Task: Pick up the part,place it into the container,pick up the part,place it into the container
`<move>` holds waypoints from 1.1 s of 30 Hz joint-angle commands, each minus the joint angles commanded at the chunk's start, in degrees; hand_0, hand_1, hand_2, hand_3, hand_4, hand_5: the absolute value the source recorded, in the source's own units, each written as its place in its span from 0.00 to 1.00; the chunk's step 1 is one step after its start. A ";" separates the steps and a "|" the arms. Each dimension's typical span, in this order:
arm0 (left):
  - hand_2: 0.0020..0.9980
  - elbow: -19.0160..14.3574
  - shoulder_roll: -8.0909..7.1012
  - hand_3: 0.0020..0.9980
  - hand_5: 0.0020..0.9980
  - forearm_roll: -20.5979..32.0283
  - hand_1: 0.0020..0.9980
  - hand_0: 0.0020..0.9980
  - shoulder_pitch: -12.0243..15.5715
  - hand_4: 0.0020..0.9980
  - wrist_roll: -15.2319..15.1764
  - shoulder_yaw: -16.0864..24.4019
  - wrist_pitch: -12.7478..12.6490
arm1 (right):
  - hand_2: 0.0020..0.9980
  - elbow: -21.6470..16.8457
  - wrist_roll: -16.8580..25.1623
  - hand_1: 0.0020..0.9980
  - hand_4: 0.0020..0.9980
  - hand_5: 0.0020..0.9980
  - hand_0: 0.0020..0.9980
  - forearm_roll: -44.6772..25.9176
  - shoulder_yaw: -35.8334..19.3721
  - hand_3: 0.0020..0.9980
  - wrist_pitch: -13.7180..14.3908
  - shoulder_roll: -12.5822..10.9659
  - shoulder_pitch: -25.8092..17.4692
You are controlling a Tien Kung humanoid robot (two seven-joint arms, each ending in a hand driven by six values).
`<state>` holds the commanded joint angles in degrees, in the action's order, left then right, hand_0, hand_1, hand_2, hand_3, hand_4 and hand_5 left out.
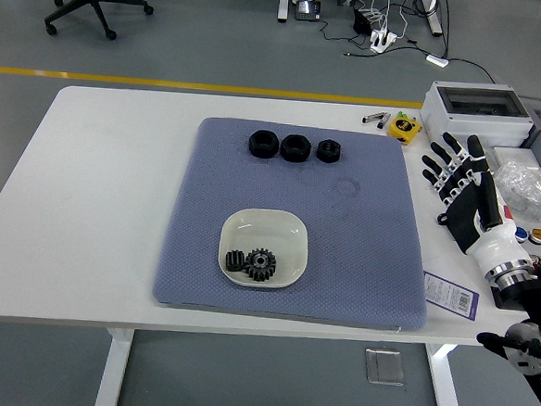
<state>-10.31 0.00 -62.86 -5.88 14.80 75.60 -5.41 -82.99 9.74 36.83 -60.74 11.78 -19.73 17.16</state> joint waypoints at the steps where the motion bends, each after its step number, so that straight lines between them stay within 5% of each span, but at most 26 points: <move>1: 0.78 0.00 0.00 0.56 0.74 -0.05 0.77 0.82 0.01 0.46 0.03 0.00 0.01 | 0.96 -0.04 -0.02 0.92 1.00 0.96 1.00 0.03 0.03 0.99 0.00 0.01 -0.06; 33: 0.79 0.00 0.00 0.56 0.74 -1.40 0.77 0.82 0.63 0.46 0.24 0.44 0.47 | 0.95 -0.36 -0.89 0.91 1.00 0.96 1.00 -2.27 -0.42 0.98 0.64 0.29 -1.07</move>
<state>-10.31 0.00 -64.26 -5.25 15.04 76.03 -4.94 -83.35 8.85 34.56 -61.16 12.42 -19.44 16.09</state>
